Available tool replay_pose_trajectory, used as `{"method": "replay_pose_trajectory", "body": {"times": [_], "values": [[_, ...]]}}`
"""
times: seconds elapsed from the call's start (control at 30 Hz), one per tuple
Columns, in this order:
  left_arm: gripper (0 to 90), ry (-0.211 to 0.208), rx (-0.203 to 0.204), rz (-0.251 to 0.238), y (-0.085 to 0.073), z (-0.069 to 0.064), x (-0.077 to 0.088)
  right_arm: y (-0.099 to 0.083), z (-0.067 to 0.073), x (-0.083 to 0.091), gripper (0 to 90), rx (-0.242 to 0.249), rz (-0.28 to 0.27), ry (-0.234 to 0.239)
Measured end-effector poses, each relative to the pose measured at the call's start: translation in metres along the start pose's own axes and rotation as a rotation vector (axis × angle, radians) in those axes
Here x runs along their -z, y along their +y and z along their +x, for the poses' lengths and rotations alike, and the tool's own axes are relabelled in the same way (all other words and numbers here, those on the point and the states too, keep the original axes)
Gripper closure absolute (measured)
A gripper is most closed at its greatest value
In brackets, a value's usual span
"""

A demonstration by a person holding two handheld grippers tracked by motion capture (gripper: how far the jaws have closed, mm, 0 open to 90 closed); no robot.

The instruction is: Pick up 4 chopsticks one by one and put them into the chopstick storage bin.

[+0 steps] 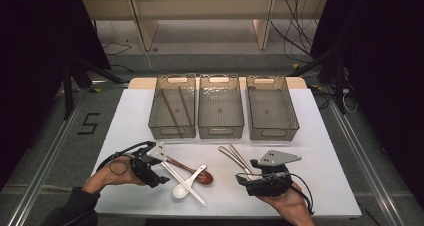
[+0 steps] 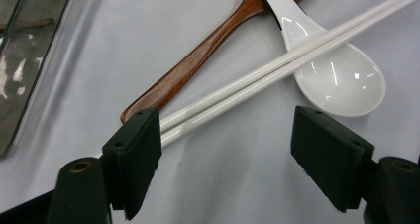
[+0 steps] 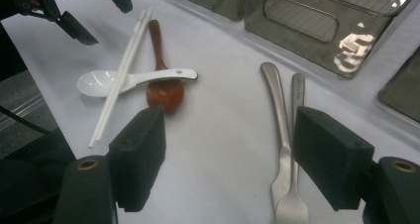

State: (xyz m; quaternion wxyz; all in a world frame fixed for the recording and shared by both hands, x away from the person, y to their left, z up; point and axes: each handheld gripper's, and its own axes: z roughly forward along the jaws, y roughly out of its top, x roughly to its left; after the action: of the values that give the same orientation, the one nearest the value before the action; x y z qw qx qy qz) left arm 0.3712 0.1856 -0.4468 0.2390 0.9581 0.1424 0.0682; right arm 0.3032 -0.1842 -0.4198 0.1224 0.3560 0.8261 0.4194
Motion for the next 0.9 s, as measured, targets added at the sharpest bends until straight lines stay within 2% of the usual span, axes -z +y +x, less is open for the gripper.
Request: {"method": "replay_pose_trajectory", "body": {"times": [0.4,0.9], "values": [[27.2,-0.015,-0.077,0.049,0.0,0.001,-0.012,0.0,-0.001,0.001,30.3,0.002,-0.002,-0.002],[29.0,-0.027,-0.174,0.092,0.004,0.003,-0.019,0.0,0.0,0.001,30.3,0.002,-0.007,-0.001]]}}
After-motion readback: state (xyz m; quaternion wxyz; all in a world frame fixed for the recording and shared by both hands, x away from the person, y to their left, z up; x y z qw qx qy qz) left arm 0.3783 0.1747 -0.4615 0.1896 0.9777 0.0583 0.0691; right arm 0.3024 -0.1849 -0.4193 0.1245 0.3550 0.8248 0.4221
